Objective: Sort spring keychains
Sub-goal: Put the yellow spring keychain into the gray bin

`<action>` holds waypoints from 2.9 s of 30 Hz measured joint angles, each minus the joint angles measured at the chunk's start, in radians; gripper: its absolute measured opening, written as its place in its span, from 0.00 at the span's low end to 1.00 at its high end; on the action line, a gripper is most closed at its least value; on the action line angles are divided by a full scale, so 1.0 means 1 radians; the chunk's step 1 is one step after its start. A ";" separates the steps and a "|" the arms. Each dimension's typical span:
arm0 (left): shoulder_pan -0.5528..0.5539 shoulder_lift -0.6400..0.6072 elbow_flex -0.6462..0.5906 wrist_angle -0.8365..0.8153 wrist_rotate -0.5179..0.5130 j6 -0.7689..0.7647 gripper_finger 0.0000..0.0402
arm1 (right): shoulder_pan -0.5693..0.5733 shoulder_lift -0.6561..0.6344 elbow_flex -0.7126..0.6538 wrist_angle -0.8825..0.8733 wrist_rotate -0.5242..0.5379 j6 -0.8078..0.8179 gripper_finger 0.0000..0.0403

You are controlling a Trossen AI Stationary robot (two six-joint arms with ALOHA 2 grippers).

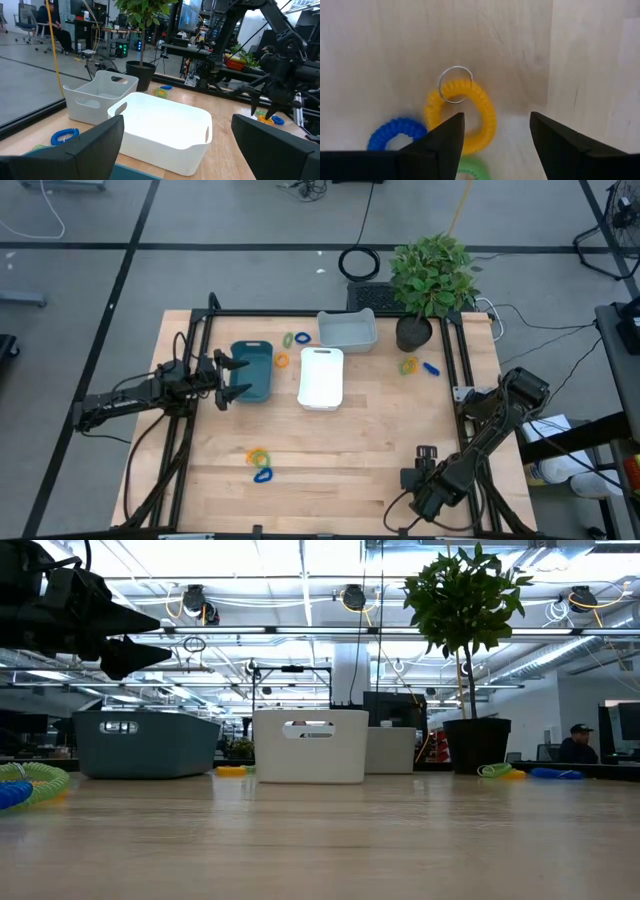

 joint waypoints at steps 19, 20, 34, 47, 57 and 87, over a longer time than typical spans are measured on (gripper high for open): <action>0.000 0.000 0.000 0.000 0.000 0.000 0.94 | 0.000 -0.004 -0.059 0.055 0.004 0.003 0.18; 0.000 0.000 0.000 0.000 0.000 0.000 0.94 | 0.000 -0.004 -0.059 0.058 0.004 0.004 0.15; 0.000 0.000 0.000 0.000 0.000 0.000 0.94 | -0.007 -0.001 -0.039 0.036 0.003 0.057 0.01; 0.000 0.000 0.000 0.000 0.000 0.000 0.94 | -0.111 0.003 0.178 -0.112 0.166 0.041 0.00; 0.000 0.000 0.000 0.000 0.000 0.000 0.94 | -0.309 0.002 0.336 -0.108 0.187 -0.290 0.00; 0.000 0.000 0.000 0.000 0.000 0.000 0.94 | -0.842 0.351 0.934 -0.259 0.469 -1.197 0.00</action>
